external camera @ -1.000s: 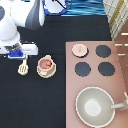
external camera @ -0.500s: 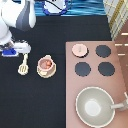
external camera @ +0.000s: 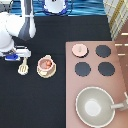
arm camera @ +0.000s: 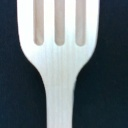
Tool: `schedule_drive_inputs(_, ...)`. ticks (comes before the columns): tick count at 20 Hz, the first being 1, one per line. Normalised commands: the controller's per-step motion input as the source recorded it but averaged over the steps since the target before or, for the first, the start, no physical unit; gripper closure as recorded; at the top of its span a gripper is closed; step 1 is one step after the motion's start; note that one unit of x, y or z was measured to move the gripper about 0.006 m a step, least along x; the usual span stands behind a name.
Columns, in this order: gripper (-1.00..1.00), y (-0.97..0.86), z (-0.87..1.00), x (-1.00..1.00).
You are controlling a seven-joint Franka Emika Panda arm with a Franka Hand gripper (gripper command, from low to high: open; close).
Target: Take the lid off the pot, put the pot on the plate, and use the tool to push the pot to the front of the table.
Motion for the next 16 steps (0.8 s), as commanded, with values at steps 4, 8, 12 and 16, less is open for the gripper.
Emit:
schedule_drive_inputs(4, -1.0, 0.07, -0.56, -0.27)
schedule_drive_inputs(8, -1.0, 0.3, -0.52, -0.51)
schedule_drive_inputs(12, -1.0, 0.24, -0.4, -0.64)
schedule_drive_inputs(16, 1.0, 0.23, -0.05, -0.76)
